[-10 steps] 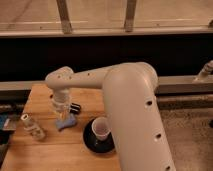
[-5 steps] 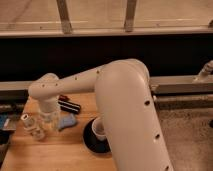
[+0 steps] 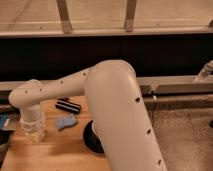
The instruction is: Knock the bottle over
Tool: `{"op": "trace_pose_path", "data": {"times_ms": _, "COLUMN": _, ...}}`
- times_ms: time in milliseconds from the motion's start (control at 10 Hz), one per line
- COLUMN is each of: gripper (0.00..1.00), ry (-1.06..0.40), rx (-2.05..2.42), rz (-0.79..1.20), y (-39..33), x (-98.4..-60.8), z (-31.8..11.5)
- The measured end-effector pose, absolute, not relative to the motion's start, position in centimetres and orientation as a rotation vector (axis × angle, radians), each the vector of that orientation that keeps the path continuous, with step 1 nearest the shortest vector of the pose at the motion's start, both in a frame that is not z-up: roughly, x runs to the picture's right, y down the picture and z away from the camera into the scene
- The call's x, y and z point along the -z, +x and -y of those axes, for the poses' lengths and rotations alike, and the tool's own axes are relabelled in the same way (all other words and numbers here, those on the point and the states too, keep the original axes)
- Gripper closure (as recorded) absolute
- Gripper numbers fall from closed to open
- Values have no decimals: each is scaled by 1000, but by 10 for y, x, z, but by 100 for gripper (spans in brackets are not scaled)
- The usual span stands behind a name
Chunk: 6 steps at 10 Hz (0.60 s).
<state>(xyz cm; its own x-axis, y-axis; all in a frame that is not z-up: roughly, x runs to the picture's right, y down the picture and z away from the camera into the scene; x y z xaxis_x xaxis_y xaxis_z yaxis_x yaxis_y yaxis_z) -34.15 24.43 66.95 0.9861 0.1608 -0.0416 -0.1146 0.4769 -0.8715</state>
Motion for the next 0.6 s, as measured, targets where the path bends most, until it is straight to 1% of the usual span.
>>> {"op": "trace_pose_path", "data": {"times_ms": 100, "gripper": 100, "ry": -1085, "rx": -97, "rz": 85, "y": -363, "x": -661, "z": -249}}
{"op": "trace_pose_path", "data": {"times_ms": 300, "gripper": 100, "ry": -1102, "rx": -24, "rz": 135, "y": -391, "x": -658, "z": -246}}
{"op": "trace_pose_path", "data": {"times_ms": 600, "gripper": 100, "ry": -1087, "rx": -15, "rz": 146, "y": -404, "x": -677, "z": -229}}
